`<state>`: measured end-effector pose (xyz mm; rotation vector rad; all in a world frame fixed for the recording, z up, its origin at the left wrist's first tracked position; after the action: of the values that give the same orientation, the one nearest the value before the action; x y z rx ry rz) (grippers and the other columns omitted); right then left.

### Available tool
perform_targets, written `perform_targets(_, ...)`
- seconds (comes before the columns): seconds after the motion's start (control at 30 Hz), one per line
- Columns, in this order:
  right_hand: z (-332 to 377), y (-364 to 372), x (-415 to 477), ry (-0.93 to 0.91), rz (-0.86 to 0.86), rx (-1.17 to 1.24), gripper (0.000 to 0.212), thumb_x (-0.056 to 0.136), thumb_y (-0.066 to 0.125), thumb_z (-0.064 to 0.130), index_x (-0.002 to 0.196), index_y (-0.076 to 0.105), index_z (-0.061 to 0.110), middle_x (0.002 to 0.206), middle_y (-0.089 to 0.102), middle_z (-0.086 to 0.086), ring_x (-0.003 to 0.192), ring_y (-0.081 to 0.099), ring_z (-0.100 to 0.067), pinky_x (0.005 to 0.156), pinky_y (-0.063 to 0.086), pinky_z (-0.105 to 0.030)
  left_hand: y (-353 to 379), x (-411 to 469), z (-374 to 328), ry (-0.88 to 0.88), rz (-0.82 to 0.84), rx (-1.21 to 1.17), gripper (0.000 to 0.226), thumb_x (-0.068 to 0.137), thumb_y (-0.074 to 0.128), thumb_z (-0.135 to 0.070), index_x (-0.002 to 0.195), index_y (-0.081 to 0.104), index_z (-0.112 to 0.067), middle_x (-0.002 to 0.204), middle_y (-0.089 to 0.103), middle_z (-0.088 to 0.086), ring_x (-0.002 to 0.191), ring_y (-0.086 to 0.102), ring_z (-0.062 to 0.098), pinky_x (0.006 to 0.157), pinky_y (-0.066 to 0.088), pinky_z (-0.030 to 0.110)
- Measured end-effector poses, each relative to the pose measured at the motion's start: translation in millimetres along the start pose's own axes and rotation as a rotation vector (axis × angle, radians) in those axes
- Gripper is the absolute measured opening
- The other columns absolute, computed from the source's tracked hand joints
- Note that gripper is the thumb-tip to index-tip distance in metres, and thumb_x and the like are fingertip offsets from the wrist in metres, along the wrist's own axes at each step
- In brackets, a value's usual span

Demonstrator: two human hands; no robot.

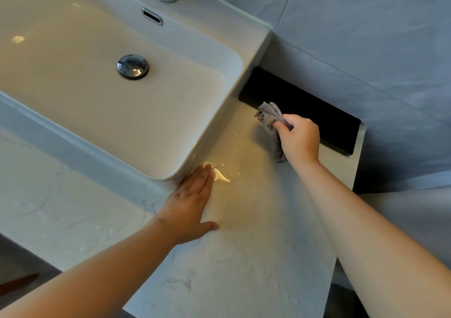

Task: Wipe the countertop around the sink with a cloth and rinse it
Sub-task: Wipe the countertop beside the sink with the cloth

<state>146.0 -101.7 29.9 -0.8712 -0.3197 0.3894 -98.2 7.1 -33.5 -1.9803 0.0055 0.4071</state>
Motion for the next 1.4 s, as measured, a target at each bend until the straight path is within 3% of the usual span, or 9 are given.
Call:
perform_targets(0.17,-17.5,36.7,28.7,-0.020,0.047,-0.090,0.020,0.091,0.056,0.028,0.094,0.074,0.021,0.078,0.067,0.003,0.074,0.059,-0.017,0.054,0.032,-0.023,-0.7,-1.3,-1.1,-0.016,-0.022,-0.021,0.113,0.080,0.053,-0.067,0.146,-0.022,-0.016,0.151,-0.033,-0.005,0.140,-0.027,0.012,0.112,-0.014,0.024)
perform_targets(0.43,-25.8,58.7,14.8,-0.046,0.033,0.021,0.012,0.087,0.061,0.024,0.085,0.072,0.019,0.076,0.066,0.007,0.072,0.057,-0.011,0.052,0.030,-0.014,-0.5,-0.1,-2.5,-0.036,-0.006,-0.015,0.114,0.078,0.056,-0.067,0.146,-0.022,-0.020,0.153,-0.030,-0.007,0.141,-0.025,0.011,0.113,-0.013,0.023)
perform_targets(0.6,-25.2,61.8,-16.5,-0.135,0.095,0.049,0.009,0.087,0.061,0.021,0.080,0.068,0.019,0.077,0.063,0.008,0.078,0.055,-0.014,0.060,0.038,-0.024,-5.3,-0.6,-6.7,-0.054,0.033,0.011,0.113,0.080,0.055,-0.066,0.146,-0.024,-0.020,0.151,-0.033,-0.007,0.140,-0.027,0.009,0.101,-0.023,0.016)
perform_targets(0.7,-25.1,63.1,-40.4,-0.160,0.113,0.050,0.008,0.085,0.063,0.019,0.088,0.070,0.019,0.086,0.068,0.009,0.086,0.056,-0.014,0.068,0.043,-0.025,-8.0,-0.8,-8.7,-0.065,0.049,0.038,0.111,0.080,0.053,-0.067,0.147,-0.021,-0.018,0.153,-0.030,-0.005,0.142,-0.023,0.012,0.108,-0.018,0.022)
perform_targets(0.77,-24.9,62.7,-54.4,-0.163,0.118,0.051,0.013,0.084,0.066,0.017,0.095,0.073,0.017,0.095,0.070,0.007,0.091,0.057,-0.014,0.072,0.040,-0.022,-8.9,-7.7,-12.6,-0.058,0.007,0.052,0.108,0.080,0.055,-0.065,0.150,-0.012,-0.015,0.158,-0.017,0.002,0.146,-0.009,0.018,0.113,-0.006,0.027)
perform_targets(0.9,-23.5,60.2,-79.2,-0.171,0.151,0.074,0.019,0.083,0.068,0.016,0.101,0.073,0.016,0.103,0.070,0.006,0.097,0.058,-0.015,0.080,0.046,-0.027,-7.1,-37.0,-23.9,-0.074,-0.123,0.116,0.089,0.077,0.065,-0.058,0.144,0.035,-0.008,0.146,0.042,0.011,0.130,0.045,0.028,0.104,0.028,0.039)
perform_targets(1.17,-24.0,49.2,-97.3,-0.126,0.314,0.178,0.008,0.085,0.065,0.022,0.085,0.073,0.022,0.078,0.069,0.010,0.077,0.062,-0.016,0.063,0.050,-0.028,11.7,-61.9,-8.1,-0.292,-0.106,0.118,0.082,0.082,0.045,-0.067,0.141,0.042,-0.011,0.144,0.045,0.009,0.130,0.046,0.028,0.104,0.033,0.039)
perform_targets(1.3,-11.9,28.0,-60.1,-0.098,0.119,0.185,0.021,0.087,0.063,0.022,0.067,0.060,0.023,0.056,0.054,0.012,0.055,0.050,-0.009,0.048,0.030,-0.012,19.4,-61.9,-3.8,-0.291,-0.108,0.103,0.087,0.081,0.037,-0.072,0.144,0.039,-0.012,0.149,0.037,0.006,0.137,0.036,0.025,0.109,0.025,0.038)
perform_targets(1.4,1.9,25.9,-16.8,-0.119,0.031,0.107,0.030,0.087,0.062,0.025,0.059,0.051,0.017,0.052,0.048,0.006,0.052,0.043,-0.010,0.047,0.028,-0.021,20.8,-60.7,-0.1,-0.283,-0.129,0.074,0.088,0.080,0.038,-0.075,0.145,0.035,-0.016,0.152,0.033,0.003,0.139,0.030,0.023,0.111,0.025,0.037)
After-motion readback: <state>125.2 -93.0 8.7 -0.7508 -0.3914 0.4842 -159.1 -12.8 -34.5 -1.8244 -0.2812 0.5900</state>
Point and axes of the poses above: each hand's wrist, its own x-axis towards the middle knuckle, its own y-axis out of the palm, z = x × y, the point moved 2 cm from there along x, towards the middle knuckle
